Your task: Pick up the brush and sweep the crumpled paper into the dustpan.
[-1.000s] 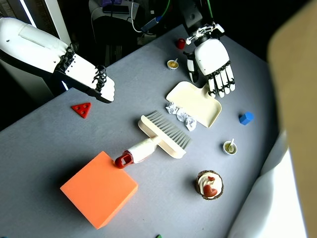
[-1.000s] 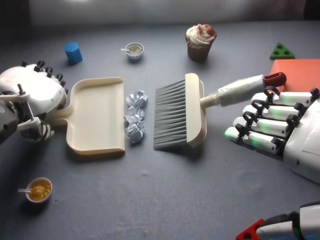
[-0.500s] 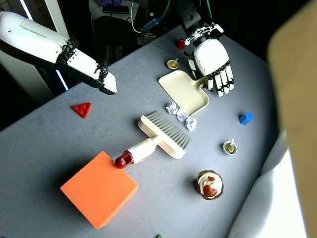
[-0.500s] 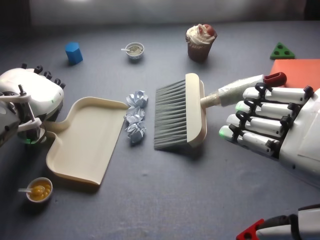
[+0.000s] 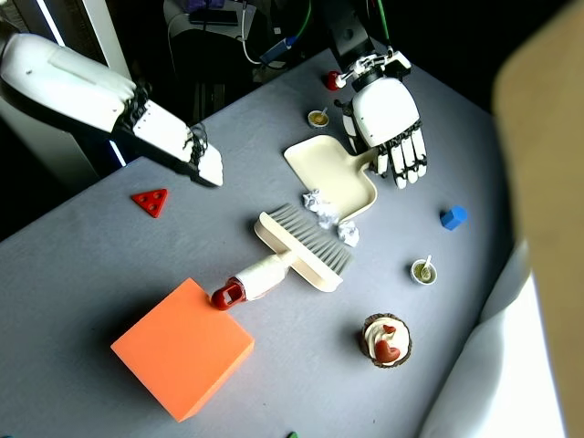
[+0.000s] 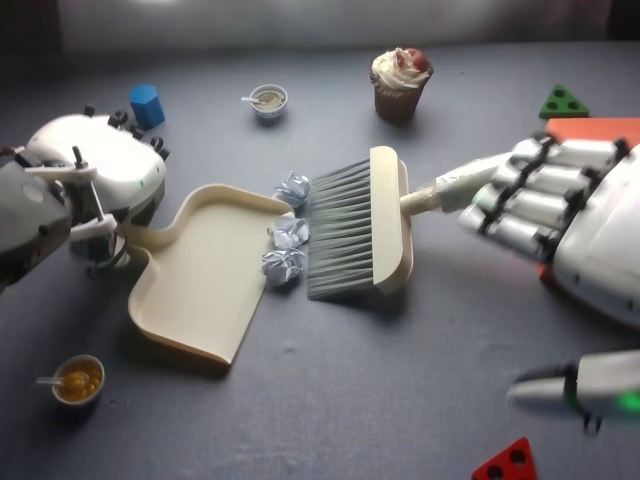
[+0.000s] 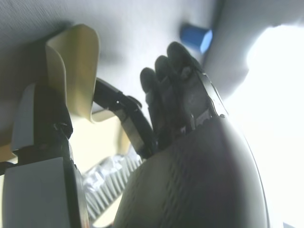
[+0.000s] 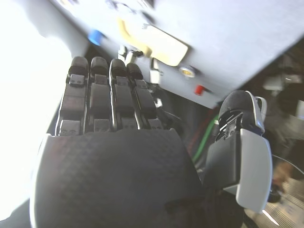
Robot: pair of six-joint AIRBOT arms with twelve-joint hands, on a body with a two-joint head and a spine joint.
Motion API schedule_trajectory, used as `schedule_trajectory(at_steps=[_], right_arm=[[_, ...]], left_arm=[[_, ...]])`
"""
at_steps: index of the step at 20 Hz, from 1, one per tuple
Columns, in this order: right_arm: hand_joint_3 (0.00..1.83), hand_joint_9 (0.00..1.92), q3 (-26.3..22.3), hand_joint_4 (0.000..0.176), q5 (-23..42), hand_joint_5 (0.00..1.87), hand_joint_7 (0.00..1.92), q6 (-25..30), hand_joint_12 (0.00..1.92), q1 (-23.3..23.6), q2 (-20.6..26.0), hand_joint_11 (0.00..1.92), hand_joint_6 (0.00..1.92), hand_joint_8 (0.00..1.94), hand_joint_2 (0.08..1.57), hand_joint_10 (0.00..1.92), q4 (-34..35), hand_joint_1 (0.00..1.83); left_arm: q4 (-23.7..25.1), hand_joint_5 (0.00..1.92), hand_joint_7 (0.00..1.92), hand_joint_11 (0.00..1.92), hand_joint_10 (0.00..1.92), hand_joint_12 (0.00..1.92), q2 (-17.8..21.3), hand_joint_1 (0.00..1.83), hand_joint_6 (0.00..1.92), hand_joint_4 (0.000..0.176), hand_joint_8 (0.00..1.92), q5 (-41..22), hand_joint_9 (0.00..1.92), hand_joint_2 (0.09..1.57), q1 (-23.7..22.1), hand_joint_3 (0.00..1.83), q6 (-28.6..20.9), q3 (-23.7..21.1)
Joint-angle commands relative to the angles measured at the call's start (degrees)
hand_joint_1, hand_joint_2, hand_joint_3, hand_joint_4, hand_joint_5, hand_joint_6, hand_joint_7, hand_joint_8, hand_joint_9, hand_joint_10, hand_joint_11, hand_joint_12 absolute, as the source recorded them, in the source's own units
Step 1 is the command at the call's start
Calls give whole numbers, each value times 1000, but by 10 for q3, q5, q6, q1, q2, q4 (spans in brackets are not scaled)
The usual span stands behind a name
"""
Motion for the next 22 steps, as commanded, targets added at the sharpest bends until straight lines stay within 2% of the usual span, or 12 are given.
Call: schedule_trajectory(at_steps=[1, 4, 5, 6, 8, 9, 10, 15, 17, 18, 19, 22], right_arm=[[0, 158, 0, 0, -70, 99, 138, -6, 31, 2, -6, 185, 5, 6, 1015, 8, -25, 285], [0, 84, 3, 0, -211, 11, 54, -9, 4, -26, -62, 130, 1, 0, 979, 1, -52, 655], [0, 84, 5, 0, -241, 11, 54, -9, 4, -33, -81, 130, 1, 0, 979, 1, -61, 655], [5, 97, 5, 0, -266, 11, 63, -7, 15, -33, -100, 156, 4, 6, 1019, 7, -62, 795], [29, 105, 10, 0, -300, 20, 67, 12, 17, -33, -133, 162, 5, 5, 1095, 7, -83, 896], [11, 140, 14, 0, -313, 63, 105, 21, 27, -33, -146, 193, 6, 5, 1100, 7, -91, 983], [0, 153, 19, 0, -324, 87, 122, 33, 31, -33, -162, 206, 11, 7, 1048, 8, -104, 1036], [0, 214, 51, 0, -427, 177, 204, 74, 41, -43, -228, 251, 5, 1, 971, 1, -152, 1193], [0, 214, 68, 0, -460, 177, 204, 90, 41, -62, -251, 251, 5, 1, 971, 1, -183, 1193], [15, 175, 83, 0, -482, 156, 177, 101, 27, -74, -271, 221, 0, 0, 1021, 0, -193, 1191], [9, 215, 94, 0, -488, 174, 201, 107, 41, -80, -281, 259, 6, 7, 1022, 13, -192, 1195], [0, 229, 139, 0, -533, 177, 200, 175, 37, -101, -324, 258, 4, 3, 1000, 9, -216, 1186]], left_arm=[[23, 1040, 415, 205, 0, 294, 4, 1163, 872, 0, 0, -32, 330, 1090, -7, 0, 8, 6], [32, 1056, 421, 190, 0, 287, 5, 1169, 845, 0, 2, -21, 328, 1083, -11, 0, 8, 12], [35, 1056, 421, 190, 0, 287, 6, 1169, 845, 0, 2, -15, 328, 1083, -13, 0, 8, 14], [44, 1061, 408, 188, 2, 288, 6, 1152, 841, 0, 1, -8, 308, 1082, -17, 0, 8, 20], [49, 1056, 408, 191, 1, 300, -2, 1141, 850, 0, 1, -6, 308, 1083, -23, 1, 8, 35], [49, 1031, 389, 181, 1, 302, -4, 1136, 892, 0, 1, -2, 294, 1094, -25, 3, 8, 42], [49, 1056, 401, 170, 1, 307, -7, 1162, 846, 0, 3, 4, 296, 1083, -27, 0, 8, 50], [50, 1019, 392, 153, 2, 325, -22, 1145, 911, 0, 0, 8, 296, 1100, -40, 1, 6, 80], [50, 1019, 392, 153, 2, 325, -26, 1145, 911, 0, 0, 8, 296, 1100, -41, 1, 6, 89], [55, 1026, 406, 166, 6, 332, -30, 1133, 902, 0, 4, 11, 311, 1098, -43, 0, 6, 96], [55, 1008, 376, 139, 1, 322, -31, 1139, 929, 0, 0, 13, 273, 1105, -44, 1, 6, 101], [57, 1011, 389, 145, 5, 338, -31, 1158, 920, 0, 4, 17, 293, 1103, -43, 0, 6, 111]])
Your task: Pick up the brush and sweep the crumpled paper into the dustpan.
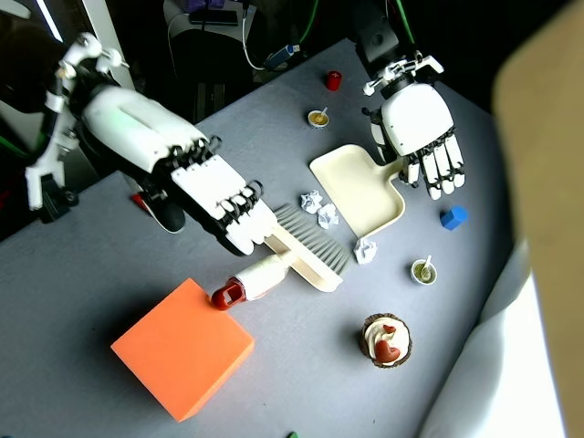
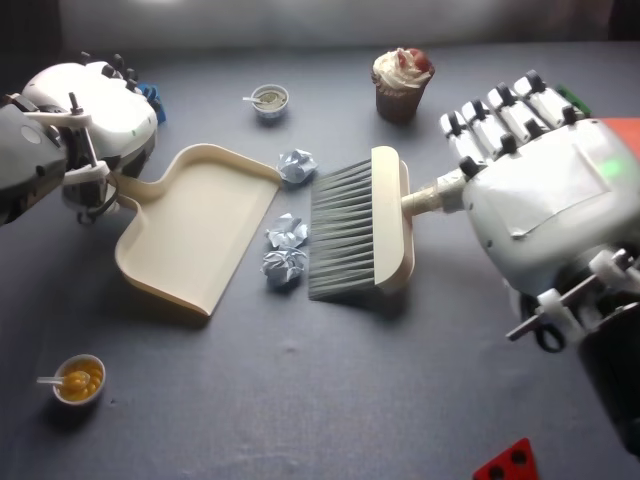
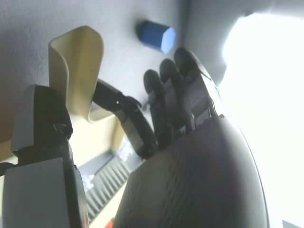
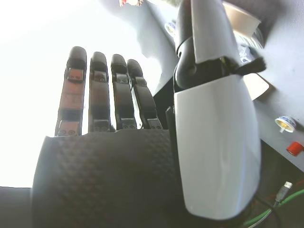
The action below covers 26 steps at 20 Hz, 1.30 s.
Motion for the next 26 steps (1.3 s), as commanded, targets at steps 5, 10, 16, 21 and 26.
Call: schedule_trajectory(at_steps=[5, 10, 16, 21, 26], right_arm=[[0, 215, 89, 0, -77, 179, 185, 49, 33, -27, -56, 257, 5, 1, 991, 0, -102, 1164], [0, 222, 176, 0, -77, 182, 189, 79, 32, -33, -116, 262, 2, 2, 980, 1, -80, 1156], [2, 208, 255, 0, -72, 175, 177, 98, 25, -42, -152, 255, 3, 1, 991, 0, -68, 1152], [5, 210, 281, 0, -51, 206, 190, 108, 20, -39, -154, 251, 8, 2, 996, 1, -60, 1161], [4, 210, 290, 0, -34, 242, 204, 110, 17, -34, -155, 248, 18, 9, 997, 7, -55, 1167]], left_arm=[[20, 1012, 379, 133, 2, 349, -3, 1147, 922, 0, 1, -47, 288, 1104, -8, 0, 3, 21], [24, 1025, 406, 178, 1, 369, -21, 1134, 902, 0, 1, -48, 318, 1096, -16, 2, 3, 39], [32, 1012, 390, 133, 0, 367, -40, 1125, 925, 0, 3, -51, 301, 1104, -24, 0, 3, 46], [34, 1037, 392, 180, 1, 376, -51, 1114, 887, 0, 1, -51, 324, 1092, -29, 2, 3, 59], [35, 1056, 413, 167, 4, 380, -53, 1141, 852, 0, 3, -53, 323, 1085, -28, 0, 1, 71]])
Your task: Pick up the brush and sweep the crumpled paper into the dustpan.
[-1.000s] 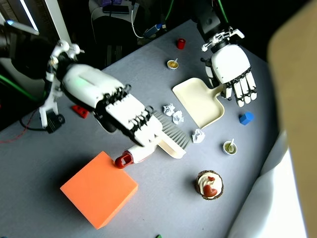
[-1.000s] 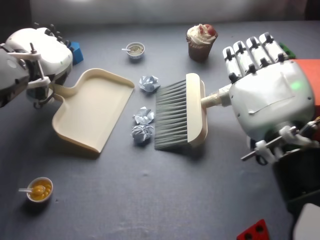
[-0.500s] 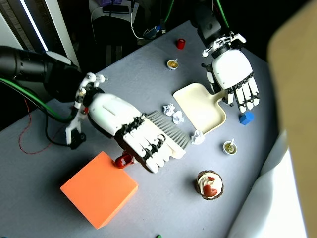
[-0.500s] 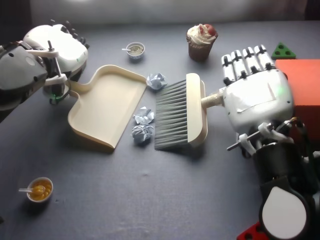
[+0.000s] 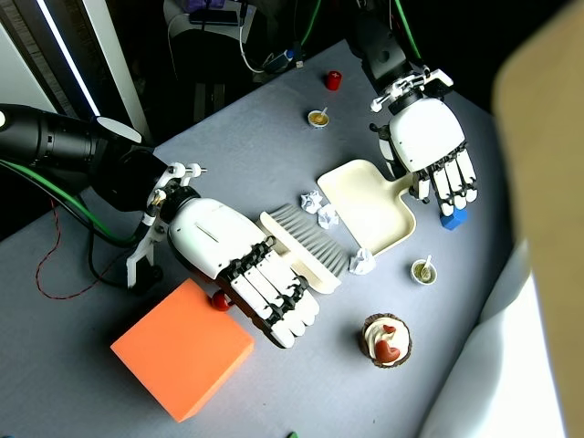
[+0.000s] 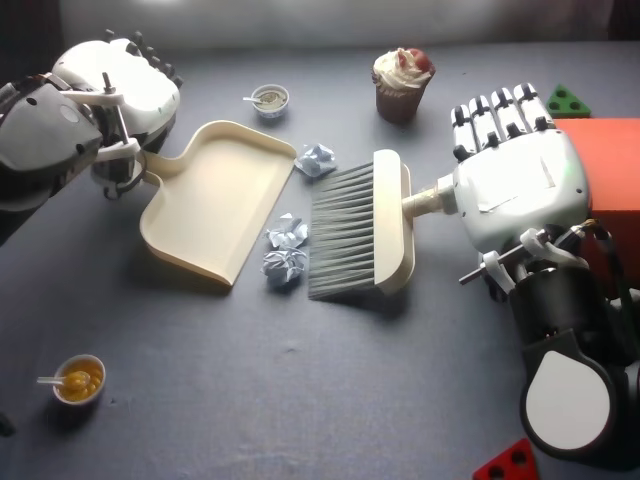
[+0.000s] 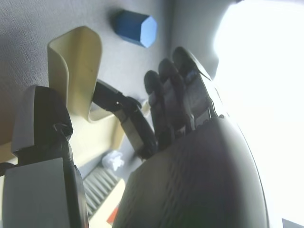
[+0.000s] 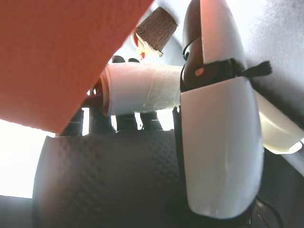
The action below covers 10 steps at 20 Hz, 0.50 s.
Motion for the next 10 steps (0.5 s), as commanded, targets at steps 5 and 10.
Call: schedule_trajectory(at_steps=[5, 10], right_arm=[[7, 289, 1, 0, -36, 273, 259, 0, 40, 5, -1, 313, 6, 6, 1052, 11, -47, 1191], [1, 944, 10, 0, -30, 886, 1084, 7, 533, 6, -3, 585, 719, 686, 1080, 83, -50, 1258]], left_arm=[[26, 1040, 391, 139, 4, 377, 7, 1127, 879, 0, 3, -47, 300, 1091, -4, 0, -1, 14], [45, 1045, 376, 105, 0, 381, 3, 1139, 869, 0, 0, -47, 270, 1090, -4, 0, -21, 21]])
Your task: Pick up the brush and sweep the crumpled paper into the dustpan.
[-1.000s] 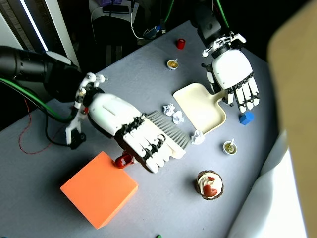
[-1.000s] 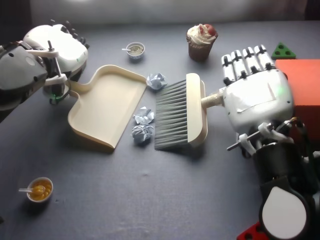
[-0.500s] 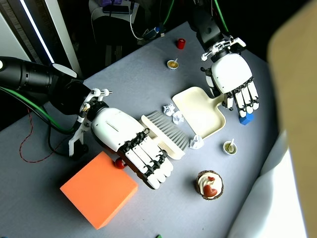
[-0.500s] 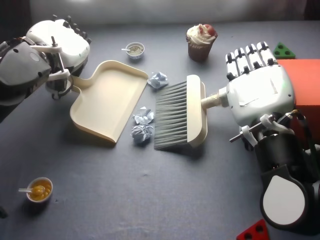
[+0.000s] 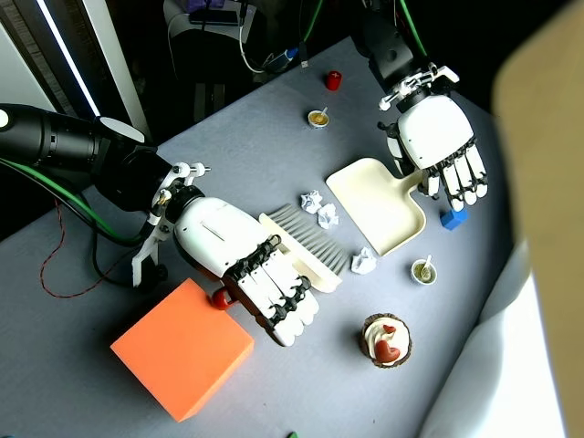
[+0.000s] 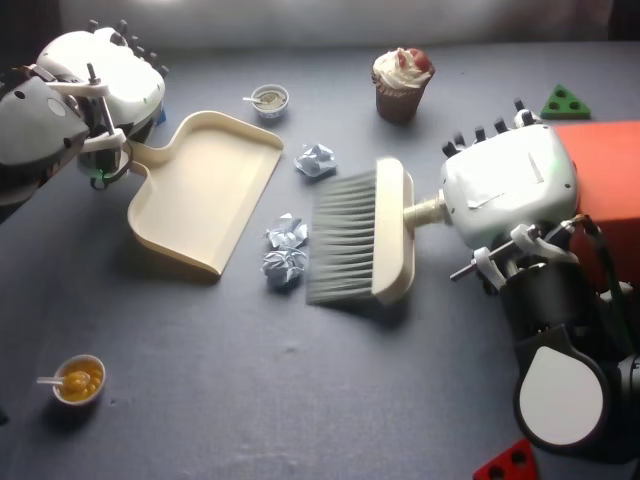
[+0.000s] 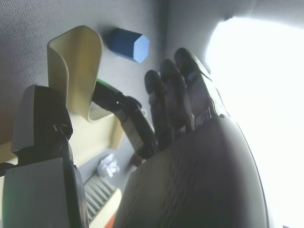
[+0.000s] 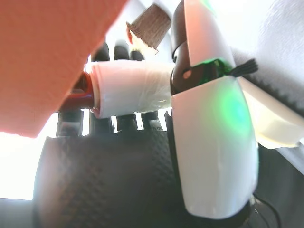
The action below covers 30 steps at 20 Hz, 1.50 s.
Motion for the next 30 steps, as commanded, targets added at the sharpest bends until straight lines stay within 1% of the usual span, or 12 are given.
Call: schedule_trajectory(at_steps=[1, 2, 3, 4, 5, 7, 8, 16, 17, 18, 22, 30], right_arm=[[0, 1029, 4, 0, -41, 964, 1041, -1, 981, 2, 2, 500, 747, 1037, 1103, 147, -39, 1263], [0, 1029, 6, 0, -41, 964, 1041, -1, 981, 2, 2, 500, 747, 1037, 1103, 147, -42, 1263], [0, 918, 7, 0, -41, 800, 879, -1, 1733, 2, 2, 718, 1645, 1760, 1029, 1566, -49, 1208], [0, 918, 8, 0, -41, 800, 879, -1, 1733, 2, 2, 718, 1645, 1760, 1029, 1566, -56, 1208], [7, 1233, 9, 0, -41, 1025, 1103, -1, 1883, 2, 4, 1199, 1866, 1905, 1047, 1850, -69, 1244], [7, 1233, 12, 0, -40, 1025, 1103, -1, 1883, 2, 9, 1199, 1866, 1905, 1047, 1850, -80, 1244], [16, 1399, 12, 0, -36, 1090, 1194, -1, 1919, 2, 12, 1450, 1919, 1940, 1170, 1918, -80, 1390], [0, 1310, 8, 0, -13, 1050, 1139, -2, 1921, 3, 39, 1357, 1921, 1941, 1190, 1921, -116, 1577], [0, 1314, 9, 7, -10, 1056, 1154, -2, 1921, 5, 40, 1358, 1921, 1941, 1186, 1921, -106, 1576], [0, 1303, 8, 53, -3, 1032, 1136, -2, 1921, 9, 42, 1347, 1921, 1941, 1187, 1921, -83, 1583], [1, 1218, 8, 96, 13, 1041, 1076, -2, 1921, 18, 48, 1229, 1921, 1941, 1184, 1921, -31, 1499], [0, 1077, -8, 112, 33, 977, 1060, -11, 1921, 40, 59, 986, 1921, 1941, 1156, 1921, -12, 1373]], left_arm=[[25, 1048, 371, 107, 2, 384, 2, 1142, 865, 0, 0, -47, 273, 1088, -5, 0, 1, 4], [30, 1048, 371, 107, 2, 384, 2, 1142, 865, 0, 0, -45, 273, 1088, -5, 0, -2, 4], [36, 1010, 346, 74, 0, 376, 2, 1104, 930, 0, 0, -44, 251, 1105, -5, 2, -8, 3], [40, 1010, 346, 74, 0, 376, 2, 1104, 930, 0, 0, -44, 251, 1105, -5, 2, -12, 2], [42, 993, 335, 49, 0, 373, 2, 1088, 958, 0, 1, -46, 222, 1113, -5, 2, -12, 0], [43, 993, 335, 49, 0, 373, 1, 1088, 958, 0, 1, -48, 222, 1113, -5, 2, -13, -3], [44, 1016, 345, 60, 3, 397, 1, 1106, 922, 0, 2, -49, 235, 1103, -5, 0, -13, -4], [44, 990, 344, 53, 2, 398, 0, 1105, 962, 0, 1, -54, 238, 1115, -8, 0, -14, -14], [44, 995, 332, 30, 0, 388, 0, 1109, 955, 0, 0, -54, 221, 1113, -8, 0, -14, -14], [44, 976, 312, 17, 0, 392, 0, 1110, 983, 0, 1, -53, 208, 1121, -8, 2, -14, -15], [46, 1023, 373, 56, 7, 457, 0, 1123, 908, 0, 6, -51, 277, 1101, -7, 0, -13, -16], [49, 996, 331, 19, 0, 496, 2, 1095, 954, 0, 1, -49, 243, 1112, -7, 0, -13, -15]])
